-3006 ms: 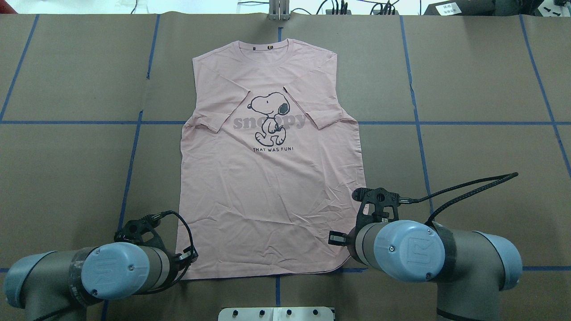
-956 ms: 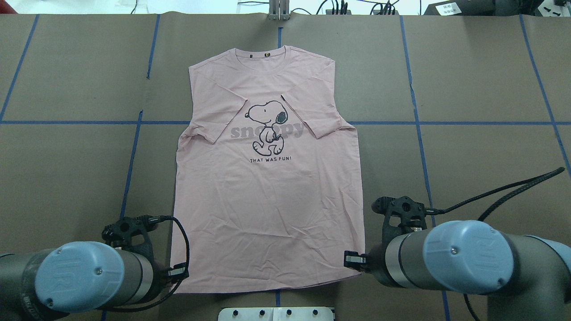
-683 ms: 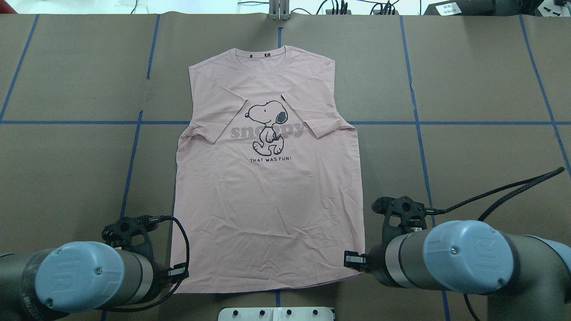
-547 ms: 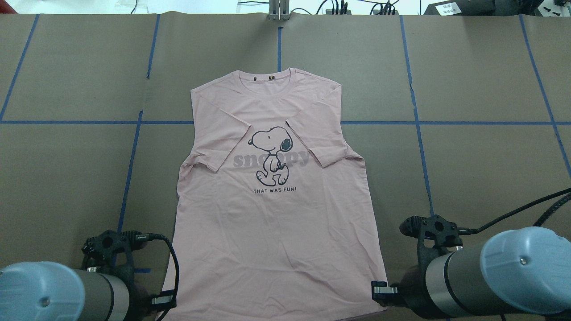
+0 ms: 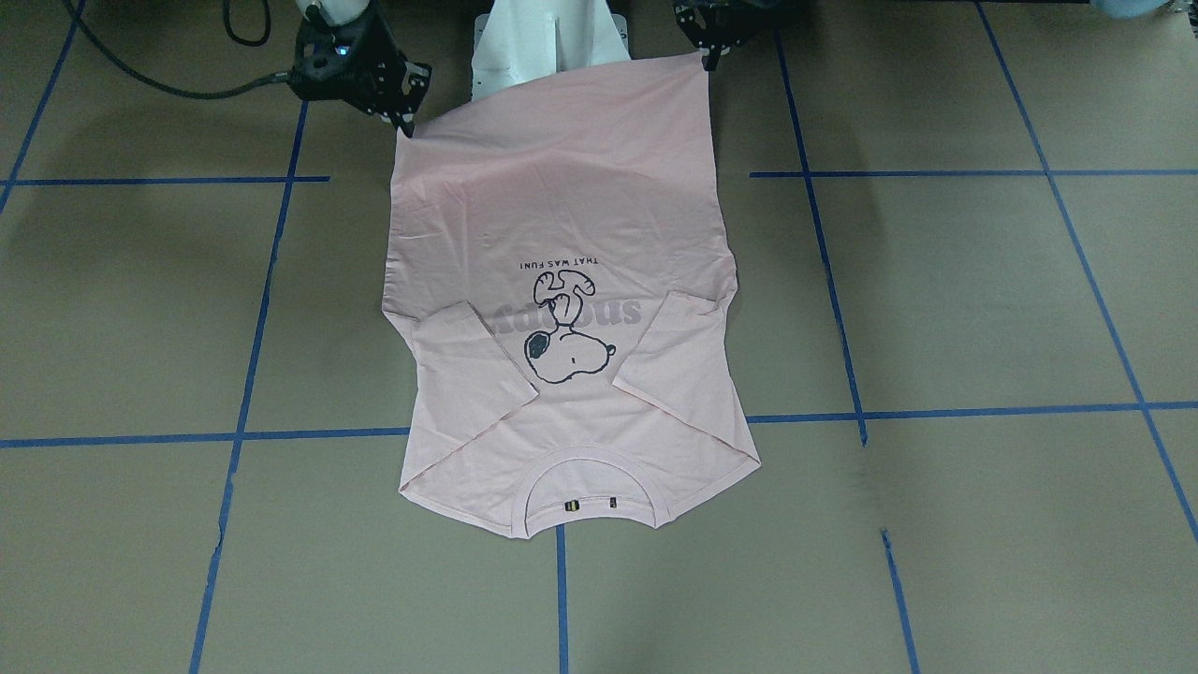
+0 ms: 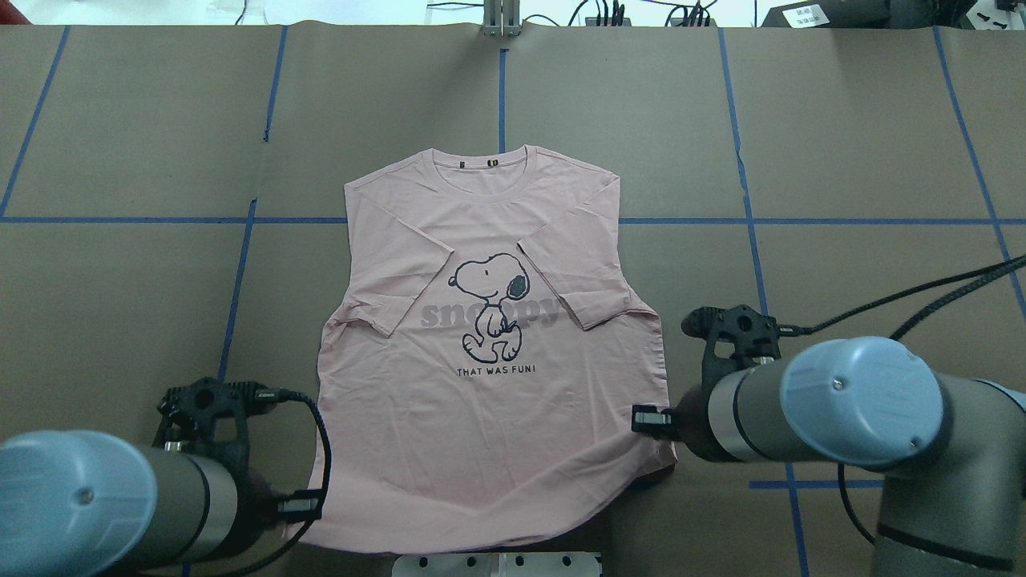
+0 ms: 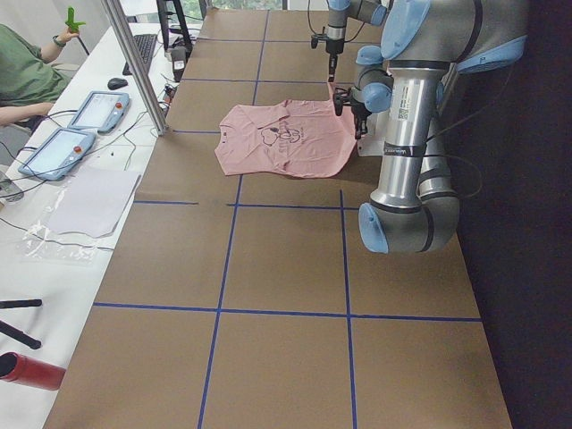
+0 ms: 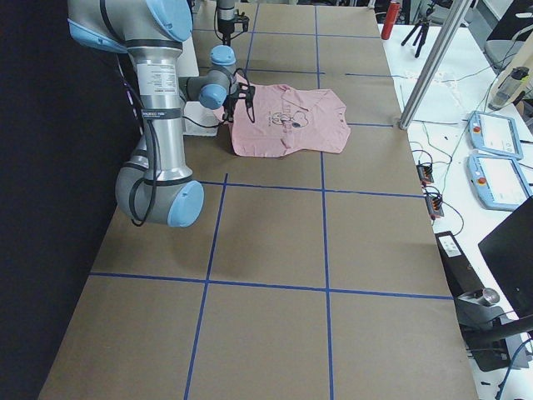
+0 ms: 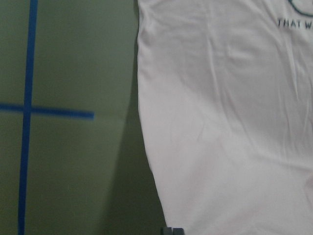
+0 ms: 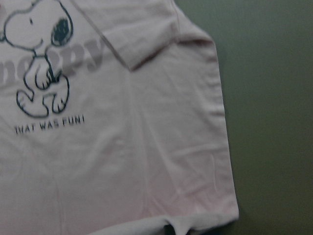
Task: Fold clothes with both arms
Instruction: 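Lift the hem with both grippers and fold it toward the collar, then release the hem at the collar and raise both grippers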
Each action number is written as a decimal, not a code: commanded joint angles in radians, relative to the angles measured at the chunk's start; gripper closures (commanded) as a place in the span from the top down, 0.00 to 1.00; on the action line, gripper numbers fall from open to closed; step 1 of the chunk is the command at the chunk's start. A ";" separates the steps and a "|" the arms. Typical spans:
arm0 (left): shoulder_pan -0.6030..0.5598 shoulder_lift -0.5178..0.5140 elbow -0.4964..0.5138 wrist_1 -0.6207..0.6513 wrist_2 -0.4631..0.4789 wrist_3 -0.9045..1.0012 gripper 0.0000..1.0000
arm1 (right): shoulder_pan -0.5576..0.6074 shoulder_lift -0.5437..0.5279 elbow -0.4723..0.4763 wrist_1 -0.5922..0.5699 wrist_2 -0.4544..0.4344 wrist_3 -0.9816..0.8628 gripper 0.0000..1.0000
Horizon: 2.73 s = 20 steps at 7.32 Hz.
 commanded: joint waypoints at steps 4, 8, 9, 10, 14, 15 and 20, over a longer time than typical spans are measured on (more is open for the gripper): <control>-0.352 -0.101 0.338 -0.165 -0.020 0.243 0.00 | 0.295 0.197 -0.354 0.166 -0.031 -0.208 0.00; -0.530 -0.209 0.729 -0.493 -0.049 0.279 0.00 | 0.360 0.328 -0.611 0.322 -0.025 -0.208 0.00; -0.534 -0.210 0.805 -0.570 -0.048 0.279 0.00 | 0.380 0.356 -0.697 0.397 -0.022 -0.207 0.00; -0.535 -0.210 0.828 -0.592 -0.046 0.280 0.00 | 0.394 0.386 -0.790 0.476 -0.022 -0.204 0.00; -0.541 -0.271 0.887 -0.595 -0.045 0.277 0.00 | 0.411 0.478 -0.931 0.505 -0.022 -0.205 0.00; -0.543 -0.290 0.896 -0.589 -0.043 0.279 0.00 | 0.409 0.483 -0.932 0.506 -0.022 -0.203 0.00; -0.546 -0.305 0.888 -0.595 -0.045 0.264 1.00 | 0.406 0.476 -0.928 0.513 -0.003 -0.210 1.00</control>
